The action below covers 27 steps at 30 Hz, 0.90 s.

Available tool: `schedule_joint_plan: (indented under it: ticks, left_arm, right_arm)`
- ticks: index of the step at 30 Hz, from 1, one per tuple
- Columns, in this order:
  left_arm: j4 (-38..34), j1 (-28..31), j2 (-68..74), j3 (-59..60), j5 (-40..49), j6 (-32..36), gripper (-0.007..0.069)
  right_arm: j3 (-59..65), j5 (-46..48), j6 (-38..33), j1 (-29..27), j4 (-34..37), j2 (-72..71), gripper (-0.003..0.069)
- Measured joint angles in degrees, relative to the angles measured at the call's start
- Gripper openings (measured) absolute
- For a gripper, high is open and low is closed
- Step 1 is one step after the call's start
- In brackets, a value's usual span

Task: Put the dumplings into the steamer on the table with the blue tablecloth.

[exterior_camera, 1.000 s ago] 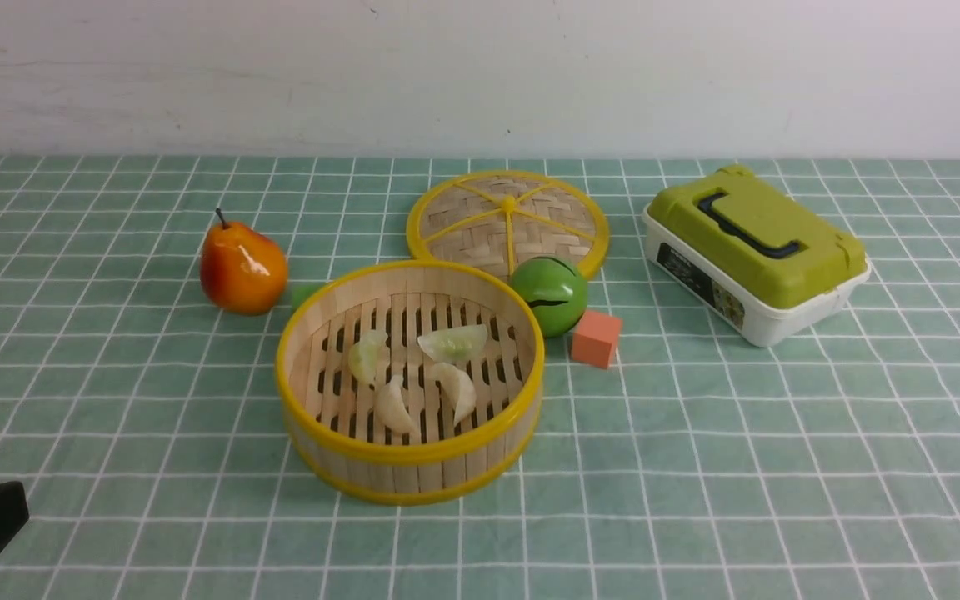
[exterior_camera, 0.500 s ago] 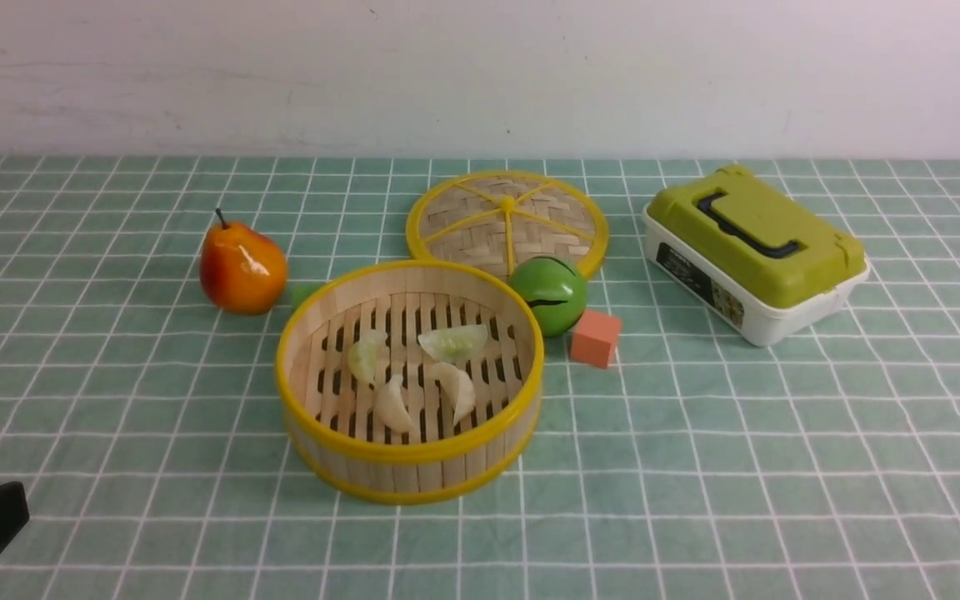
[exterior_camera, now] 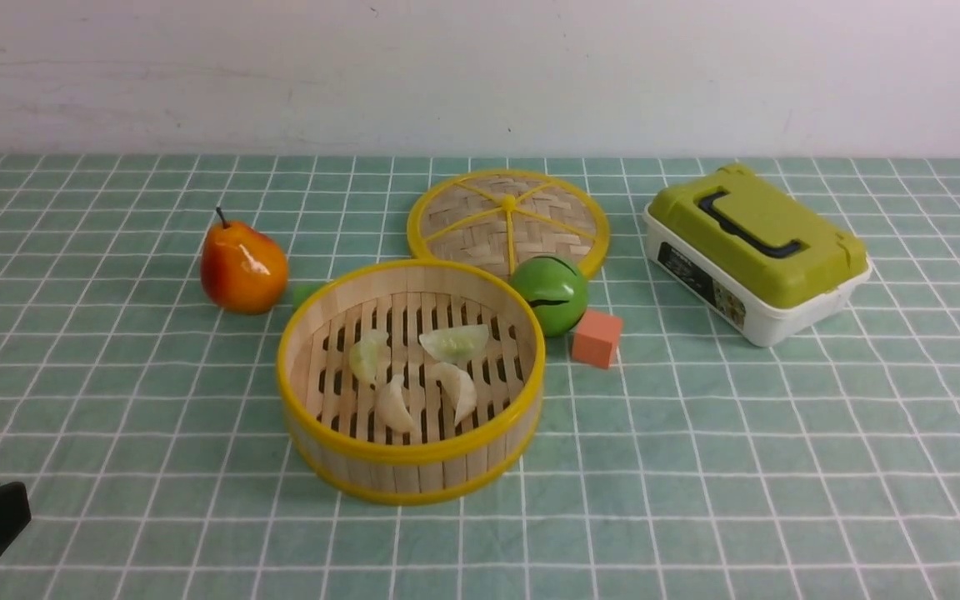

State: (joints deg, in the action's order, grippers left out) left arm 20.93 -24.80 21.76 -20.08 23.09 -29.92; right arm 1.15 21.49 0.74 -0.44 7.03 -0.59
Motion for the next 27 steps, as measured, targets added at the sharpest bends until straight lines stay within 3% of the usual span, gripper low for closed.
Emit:
schedule_joint_plan:
  ticks: [27]
  left_arm:
    - [0.0,0.0,0.0,0.0,0.0,0.0,0.0129]
  right_arm:
    - [-0.12,0.57,1.55,-0.18,-0.22,-0.04,0.0027]
